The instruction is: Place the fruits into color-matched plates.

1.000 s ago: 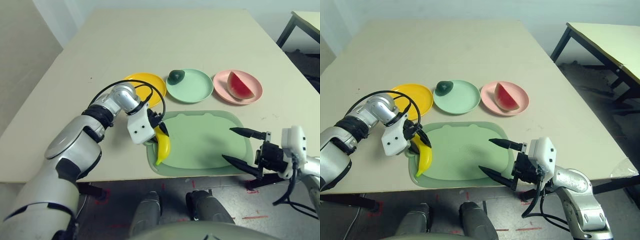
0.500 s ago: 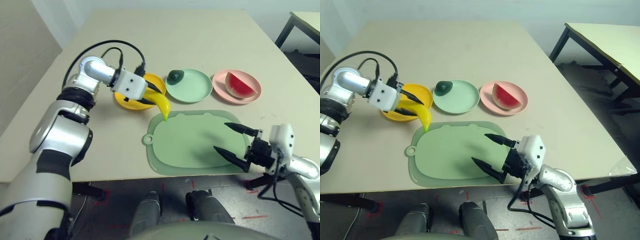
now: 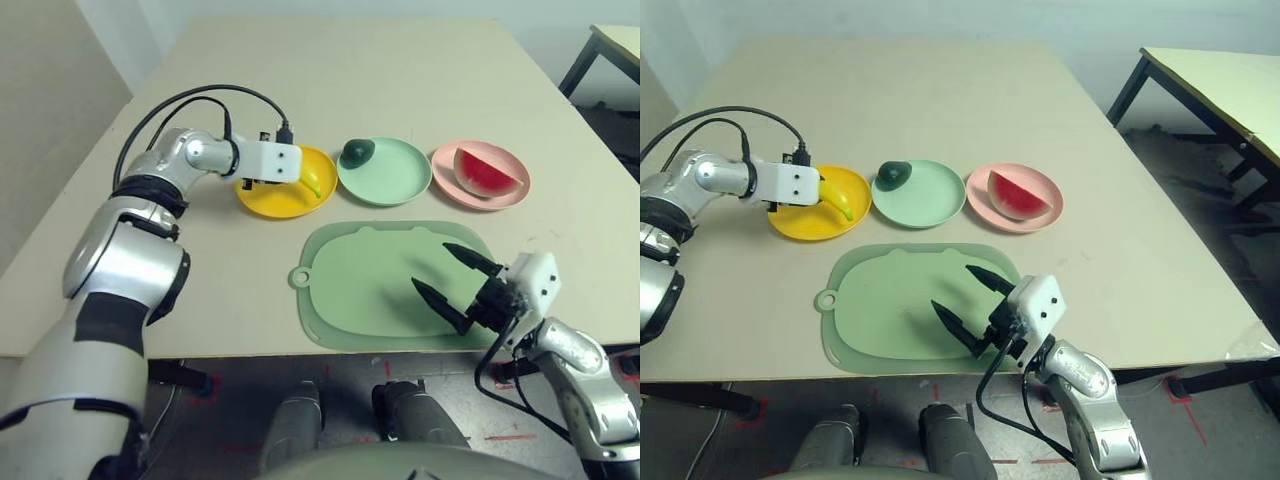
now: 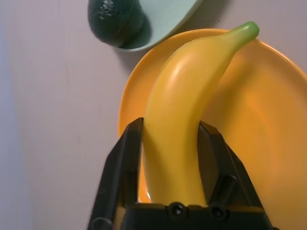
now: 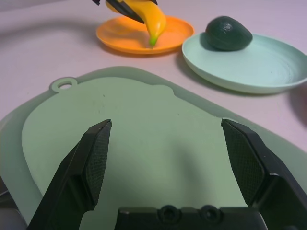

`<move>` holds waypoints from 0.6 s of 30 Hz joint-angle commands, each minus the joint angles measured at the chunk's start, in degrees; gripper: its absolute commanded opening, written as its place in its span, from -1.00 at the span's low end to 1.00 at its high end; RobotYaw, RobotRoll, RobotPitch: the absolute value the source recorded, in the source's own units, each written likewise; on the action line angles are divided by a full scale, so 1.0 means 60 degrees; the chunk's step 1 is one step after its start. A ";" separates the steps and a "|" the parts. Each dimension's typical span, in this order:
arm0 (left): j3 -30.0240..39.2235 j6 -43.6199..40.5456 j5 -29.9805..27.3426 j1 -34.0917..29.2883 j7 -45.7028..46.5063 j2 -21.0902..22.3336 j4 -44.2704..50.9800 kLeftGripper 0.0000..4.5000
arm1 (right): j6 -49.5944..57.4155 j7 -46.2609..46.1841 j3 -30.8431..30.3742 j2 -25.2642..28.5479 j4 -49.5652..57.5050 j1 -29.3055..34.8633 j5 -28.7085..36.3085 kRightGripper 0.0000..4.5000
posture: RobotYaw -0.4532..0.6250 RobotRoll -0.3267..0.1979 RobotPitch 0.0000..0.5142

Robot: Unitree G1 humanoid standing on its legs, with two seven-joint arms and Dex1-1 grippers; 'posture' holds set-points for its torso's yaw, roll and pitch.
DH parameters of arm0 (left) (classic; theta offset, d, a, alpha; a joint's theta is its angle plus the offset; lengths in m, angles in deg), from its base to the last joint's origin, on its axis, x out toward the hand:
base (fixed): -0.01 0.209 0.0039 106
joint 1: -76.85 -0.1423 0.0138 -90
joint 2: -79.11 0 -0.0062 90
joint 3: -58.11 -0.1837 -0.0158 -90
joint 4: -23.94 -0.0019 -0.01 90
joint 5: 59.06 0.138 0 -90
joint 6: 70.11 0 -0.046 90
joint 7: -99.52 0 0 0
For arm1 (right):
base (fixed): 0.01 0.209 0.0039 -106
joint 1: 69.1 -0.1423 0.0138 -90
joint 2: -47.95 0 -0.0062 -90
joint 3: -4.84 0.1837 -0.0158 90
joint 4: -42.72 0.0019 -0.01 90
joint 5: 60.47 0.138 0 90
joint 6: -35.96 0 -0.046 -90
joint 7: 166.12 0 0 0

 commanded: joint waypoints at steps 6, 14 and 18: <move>0.0158 0.0075 0.0510 -0.0159 0.0102 0.0123 -0.0165 0.99 | 0.0214 -0.0192 0.0404 0.0292 0.0076 0.0099 0.0154 1.00 | -0.46 0.25 -0.50; 0.1751 0.0390 -0.0972 -0.0690 -0.1159 0.0645 0.0046 0.99 | 0.0368 -0.0220 0.1596 0.0598 -0.0758 -0.0320 0.0700 1.00 | -0.38 0.25 -0.55; 0.3010 0.0161 -0.2299 -0.1210 -0.2195 0.0940 0.0397 0.99 | 0.0271 -0.0037 0.2662 0.0911 -0.1377 -0.0363 0.1201 1.00 | -0.35 0.25 -0.57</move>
